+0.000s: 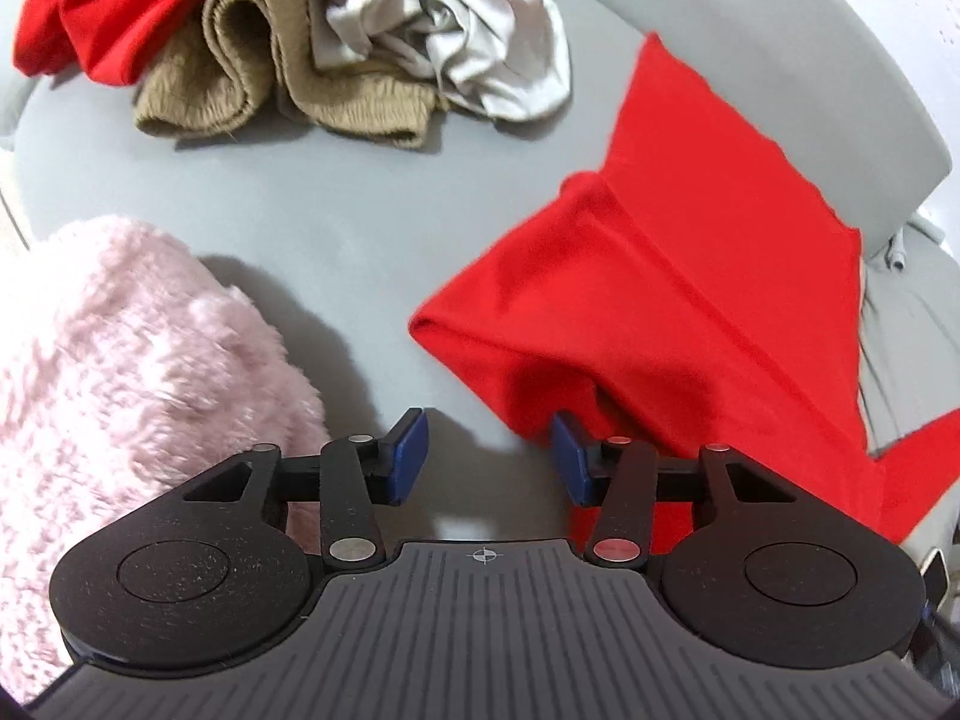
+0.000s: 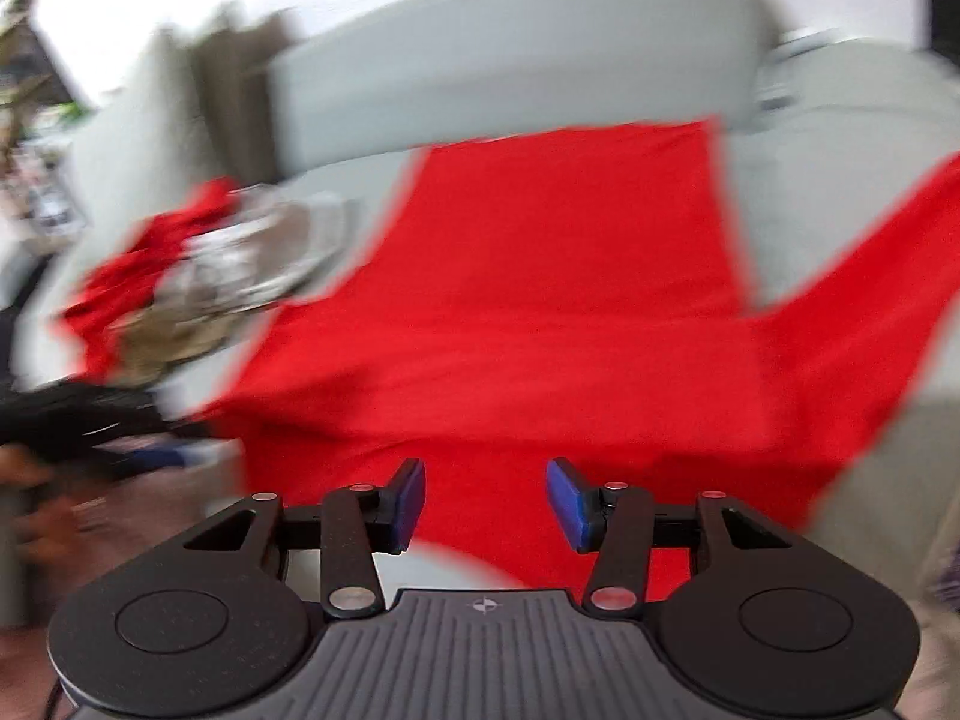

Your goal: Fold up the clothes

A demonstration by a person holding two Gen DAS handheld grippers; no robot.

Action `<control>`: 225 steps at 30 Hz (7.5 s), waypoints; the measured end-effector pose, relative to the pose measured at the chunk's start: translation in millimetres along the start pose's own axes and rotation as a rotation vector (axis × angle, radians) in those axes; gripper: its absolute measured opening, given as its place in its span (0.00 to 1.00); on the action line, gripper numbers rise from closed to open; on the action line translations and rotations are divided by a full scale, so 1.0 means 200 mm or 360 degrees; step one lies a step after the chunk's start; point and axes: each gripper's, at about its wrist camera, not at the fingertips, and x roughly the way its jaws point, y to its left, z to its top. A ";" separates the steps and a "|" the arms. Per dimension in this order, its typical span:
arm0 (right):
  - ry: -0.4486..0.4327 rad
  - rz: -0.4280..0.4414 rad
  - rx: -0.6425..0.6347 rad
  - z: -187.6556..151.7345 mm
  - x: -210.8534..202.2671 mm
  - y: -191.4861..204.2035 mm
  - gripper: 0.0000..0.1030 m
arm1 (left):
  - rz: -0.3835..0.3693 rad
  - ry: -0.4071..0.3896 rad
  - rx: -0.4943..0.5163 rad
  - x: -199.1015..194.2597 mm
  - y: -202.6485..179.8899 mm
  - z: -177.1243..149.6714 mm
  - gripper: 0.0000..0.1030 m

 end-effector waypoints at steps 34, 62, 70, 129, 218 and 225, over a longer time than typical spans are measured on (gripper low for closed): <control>0.0455 0.0025 -0.0483 -0.05 0.43 0.42 0.05 | 0.0472 -0.0095 0.0633 0.11 0.02 0.22 0.00; 0.0342 0.0050 -0.0186 -0.06 0.31 0.33 0.44 | 0.0000 0.0087 -0.0033 0.07 0.09 0.28 0.61; 0.0337 0.0046 -0.0143 -0.07 0.31 0.31 0.44 | -0.0101 0.0201 -0.0110 0.15 0.08 0.28 0.49; -0.0019 -0.0338 0.0281 0.10 0.07 -0.29 0.52 | 0.0026 -0.0007 0.1043 0.11 -0.51 -0.30 0.48; 0.0239 -0.0174 0.0119 0.21 0.50 -0.22 0.42 | -0.0384 0.0171 0.0332 0.25 -0.04 0.23 0.59; 0.0237 -0.0166 0.0129 0.20 0.50 -0.22 0.42 | -0.0312 0.0200 0.0371 0.23 -0.11 0.23 0.07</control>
